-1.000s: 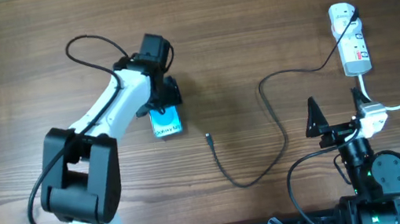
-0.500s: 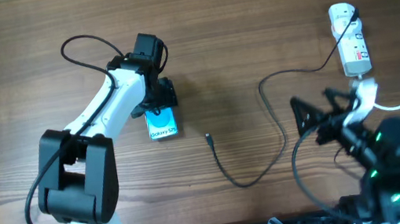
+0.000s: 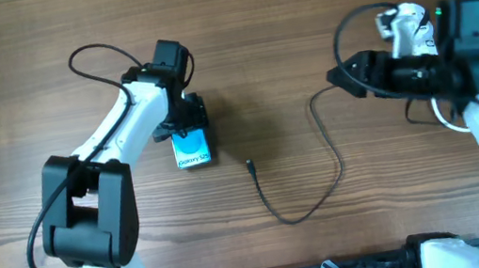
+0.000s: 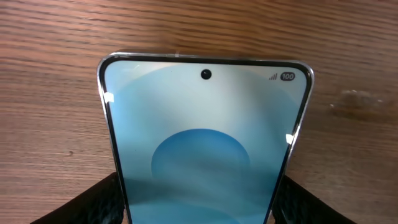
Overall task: Plug charger to phone and switch on socket
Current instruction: 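Swing the right gripper left toward the phone held by the left gripper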
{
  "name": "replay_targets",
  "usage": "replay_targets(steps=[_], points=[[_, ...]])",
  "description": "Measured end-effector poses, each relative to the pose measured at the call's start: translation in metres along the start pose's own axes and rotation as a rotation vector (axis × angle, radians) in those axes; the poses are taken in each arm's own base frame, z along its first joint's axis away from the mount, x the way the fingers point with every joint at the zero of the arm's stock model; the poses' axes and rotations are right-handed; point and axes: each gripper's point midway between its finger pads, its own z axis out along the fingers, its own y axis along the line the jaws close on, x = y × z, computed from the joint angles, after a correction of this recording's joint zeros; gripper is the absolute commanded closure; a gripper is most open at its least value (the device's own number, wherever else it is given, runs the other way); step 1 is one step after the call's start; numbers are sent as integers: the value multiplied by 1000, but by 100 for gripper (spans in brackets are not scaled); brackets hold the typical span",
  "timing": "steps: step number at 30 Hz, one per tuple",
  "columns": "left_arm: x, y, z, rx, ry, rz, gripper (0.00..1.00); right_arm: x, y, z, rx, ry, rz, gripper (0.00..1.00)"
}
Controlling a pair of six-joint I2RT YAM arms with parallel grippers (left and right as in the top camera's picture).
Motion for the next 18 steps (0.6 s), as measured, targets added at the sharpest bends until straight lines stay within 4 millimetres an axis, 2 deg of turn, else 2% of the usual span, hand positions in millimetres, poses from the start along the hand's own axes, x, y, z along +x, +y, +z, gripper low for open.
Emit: replay_targets(steps=[5,12,15,18], points=[[-3,8,0,44,22,-49,28,16,6,51,-106,148,-19,24],[-3,9,-1,89,39,-75,28,45,22,133,-182,309,-88,23],[-3,7,-1,99,43,-74,27,56,29,163,-208,344,-100,15],[-3,7,-1,100,43,-74,25,69,35,188,-215,375,-109,12]])
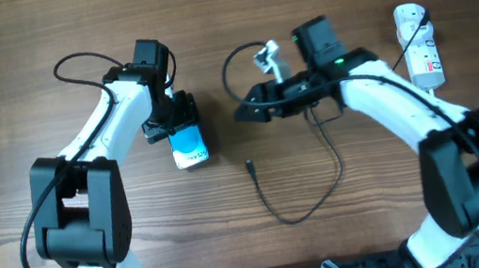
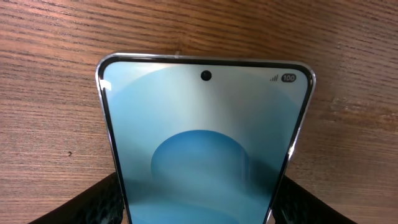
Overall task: Plug charger to phone and switch on socket
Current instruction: 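Swing the right gripper left toward the phone held by the left gripper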
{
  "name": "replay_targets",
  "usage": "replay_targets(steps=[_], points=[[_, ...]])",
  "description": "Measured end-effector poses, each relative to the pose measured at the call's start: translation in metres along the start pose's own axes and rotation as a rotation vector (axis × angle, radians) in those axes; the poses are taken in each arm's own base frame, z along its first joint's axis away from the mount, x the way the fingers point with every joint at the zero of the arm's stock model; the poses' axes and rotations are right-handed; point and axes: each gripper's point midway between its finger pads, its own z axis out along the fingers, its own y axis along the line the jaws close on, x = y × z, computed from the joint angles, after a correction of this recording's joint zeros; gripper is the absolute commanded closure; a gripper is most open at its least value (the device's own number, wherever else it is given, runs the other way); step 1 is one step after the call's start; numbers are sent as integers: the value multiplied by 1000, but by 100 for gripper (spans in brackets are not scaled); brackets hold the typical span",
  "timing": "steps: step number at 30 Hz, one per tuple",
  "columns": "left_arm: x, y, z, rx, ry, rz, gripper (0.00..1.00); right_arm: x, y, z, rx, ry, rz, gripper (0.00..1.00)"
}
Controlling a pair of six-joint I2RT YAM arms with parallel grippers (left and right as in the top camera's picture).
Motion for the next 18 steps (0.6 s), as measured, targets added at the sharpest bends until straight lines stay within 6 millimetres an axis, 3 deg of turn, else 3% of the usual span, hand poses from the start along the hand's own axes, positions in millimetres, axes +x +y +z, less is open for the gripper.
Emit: replay_targets(steps=[5,8,13,18], points=[[1,-1,0,7,3,0,25,12,-4,40,45,55,-20,1],[1,-2,0,10,5,0,25,14,-8,61,56,65,-33,2],[2,-5,0,28,12,0,25,16,-21,98,54,63,12,16],[2,-6,0,33,12,2,25,17,-14,120,10,62,-4,49]])
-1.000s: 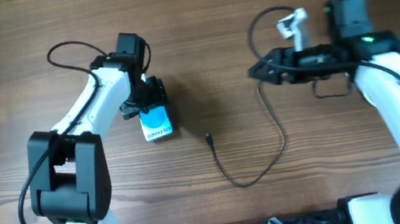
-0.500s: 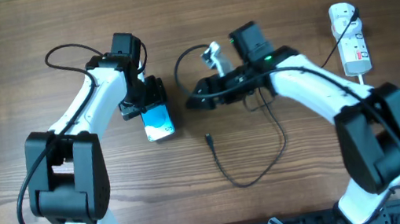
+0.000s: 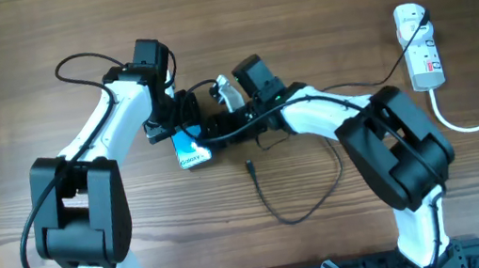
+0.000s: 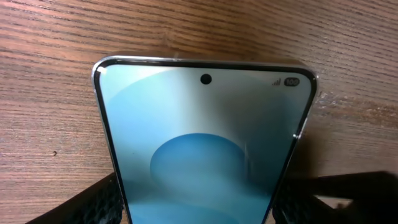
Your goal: Plug charger to phone and switch on socket
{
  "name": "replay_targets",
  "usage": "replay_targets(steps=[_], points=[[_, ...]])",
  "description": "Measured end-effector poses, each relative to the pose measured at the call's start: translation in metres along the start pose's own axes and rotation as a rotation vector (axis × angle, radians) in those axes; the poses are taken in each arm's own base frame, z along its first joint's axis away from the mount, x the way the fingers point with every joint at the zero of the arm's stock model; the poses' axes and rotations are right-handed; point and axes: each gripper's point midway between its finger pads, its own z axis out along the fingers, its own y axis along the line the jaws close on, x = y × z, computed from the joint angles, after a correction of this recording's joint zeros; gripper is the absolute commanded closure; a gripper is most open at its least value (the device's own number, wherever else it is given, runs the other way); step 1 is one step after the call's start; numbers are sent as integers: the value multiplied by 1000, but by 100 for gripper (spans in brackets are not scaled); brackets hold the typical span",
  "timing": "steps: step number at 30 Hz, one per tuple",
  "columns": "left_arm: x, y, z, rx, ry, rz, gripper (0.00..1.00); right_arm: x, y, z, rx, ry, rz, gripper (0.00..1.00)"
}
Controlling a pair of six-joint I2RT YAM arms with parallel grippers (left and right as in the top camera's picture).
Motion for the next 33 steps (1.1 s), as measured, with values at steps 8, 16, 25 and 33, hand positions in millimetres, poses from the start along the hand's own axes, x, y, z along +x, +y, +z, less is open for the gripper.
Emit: replay_targets(steps=[8,16,25,33], points=[[1,-5,0,32,10,20,25,4,9,17,-24,3,-34,62],[-2,-5,-1,37,0,16,25,-6,16,17,-45,-38,-51,75],[-2,-6,-1,41,2,22,12,-7,10,18,-19,-43,55,96],[-3,-3,-3,36,0,32,0,-12,7,14,-22,-59,75,96]])
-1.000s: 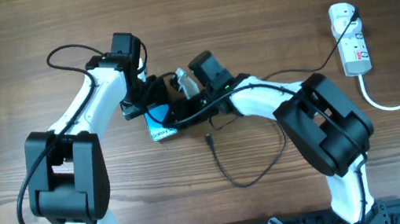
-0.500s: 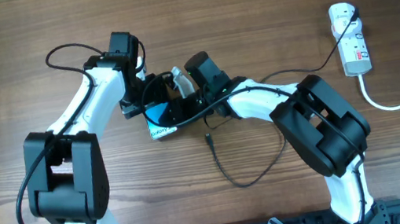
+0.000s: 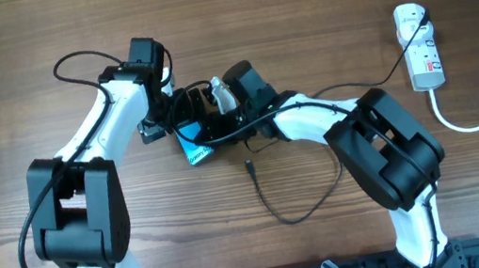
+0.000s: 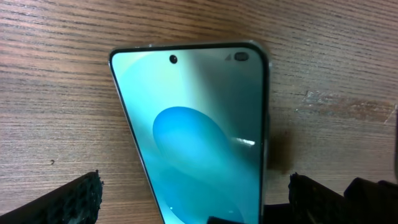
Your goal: Plug charger to phone and switch on socket
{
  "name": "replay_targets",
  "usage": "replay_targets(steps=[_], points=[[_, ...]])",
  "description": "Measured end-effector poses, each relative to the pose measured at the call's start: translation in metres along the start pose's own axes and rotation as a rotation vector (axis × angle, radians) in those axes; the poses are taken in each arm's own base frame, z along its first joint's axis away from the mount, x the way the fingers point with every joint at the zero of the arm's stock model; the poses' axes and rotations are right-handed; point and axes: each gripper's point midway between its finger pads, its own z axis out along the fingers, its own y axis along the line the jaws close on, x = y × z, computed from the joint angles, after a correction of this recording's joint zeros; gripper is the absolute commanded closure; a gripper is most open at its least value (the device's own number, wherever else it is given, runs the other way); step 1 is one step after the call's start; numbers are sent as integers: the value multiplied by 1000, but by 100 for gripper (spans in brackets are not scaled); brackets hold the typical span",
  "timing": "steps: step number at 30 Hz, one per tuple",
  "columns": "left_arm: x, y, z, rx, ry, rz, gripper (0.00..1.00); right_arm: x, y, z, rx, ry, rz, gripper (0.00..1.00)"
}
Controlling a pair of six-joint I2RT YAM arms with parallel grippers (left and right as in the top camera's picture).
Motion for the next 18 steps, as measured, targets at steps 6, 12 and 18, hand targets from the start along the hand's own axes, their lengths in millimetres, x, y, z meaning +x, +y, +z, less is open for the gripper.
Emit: replay_targets(steps=[6,12,18], points=[[-1,-3,-9,15,-19,4,5,-14,11,-20,-172,0,-32,96],[-13,-32,-89,220,-199,40,4,-31,53,-52,-437,-21,-217,96],[-9,-52,-166,418,-357,101,5,-33,120,-96,-679,-48,-525,96]])
